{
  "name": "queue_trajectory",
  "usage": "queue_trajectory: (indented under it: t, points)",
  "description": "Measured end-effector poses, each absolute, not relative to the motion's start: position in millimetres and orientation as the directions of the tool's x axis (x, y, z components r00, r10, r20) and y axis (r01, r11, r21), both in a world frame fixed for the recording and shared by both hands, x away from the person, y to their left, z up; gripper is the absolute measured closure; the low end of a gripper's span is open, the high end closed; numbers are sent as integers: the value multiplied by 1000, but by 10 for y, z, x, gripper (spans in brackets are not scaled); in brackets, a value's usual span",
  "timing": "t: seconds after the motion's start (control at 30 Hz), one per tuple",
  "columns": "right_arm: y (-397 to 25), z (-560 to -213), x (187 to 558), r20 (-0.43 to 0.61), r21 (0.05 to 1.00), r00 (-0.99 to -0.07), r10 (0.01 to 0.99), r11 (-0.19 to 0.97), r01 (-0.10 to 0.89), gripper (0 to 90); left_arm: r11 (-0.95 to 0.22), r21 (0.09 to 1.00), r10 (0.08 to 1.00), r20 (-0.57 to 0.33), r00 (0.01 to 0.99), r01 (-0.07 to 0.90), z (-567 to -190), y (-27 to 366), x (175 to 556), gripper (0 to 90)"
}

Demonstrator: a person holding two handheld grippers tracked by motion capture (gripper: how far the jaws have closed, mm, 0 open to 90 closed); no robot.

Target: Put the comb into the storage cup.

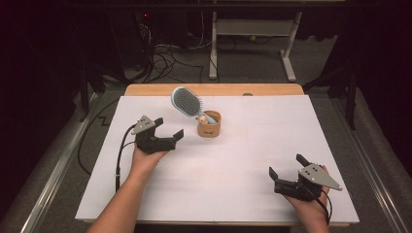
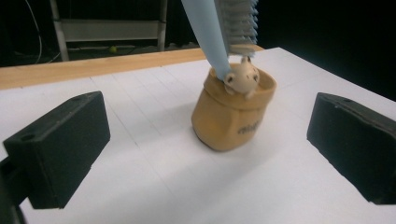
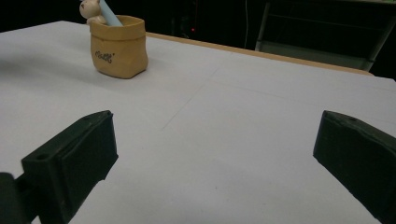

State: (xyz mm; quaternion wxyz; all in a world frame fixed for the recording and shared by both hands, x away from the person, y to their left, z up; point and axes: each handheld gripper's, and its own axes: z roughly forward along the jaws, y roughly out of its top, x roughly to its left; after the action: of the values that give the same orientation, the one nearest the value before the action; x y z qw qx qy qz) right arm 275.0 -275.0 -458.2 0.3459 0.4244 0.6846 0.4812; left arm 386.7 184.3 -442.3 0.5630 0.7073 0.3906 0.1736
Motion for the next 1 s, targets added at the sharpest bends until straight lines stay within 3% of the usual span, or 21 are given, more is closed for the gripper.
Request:
queue_trajectory:
  t: [0.33, 0.5, 0.73, 1.0]
  points:
    - [-2783, -4560, 2722, -57, 956, -387, 920, 163, 246, 3, -146, 921, 740, -141, 658, 361, -4564, 1986, 3439, 1]
    - [-2795, -4555, 2712, -56, 956, -387, 920, 161, 244, 3, -220, 931, 767, -18, 641, 291, -4593, 2107, 3160, 2]
    - [-2787, -4550, 2708, -63, 957, -391, 918, 168, 239, 2, -180, 945, 786, -28, 618, 272, -4590, 2390, 2870, 0]
    - [-2802, -4538, 2683, -64, 958, -377, 924, 163, 236, 2, -145, 946, 795, -63, 603, 290, -4624, 2563, 2828, 1]
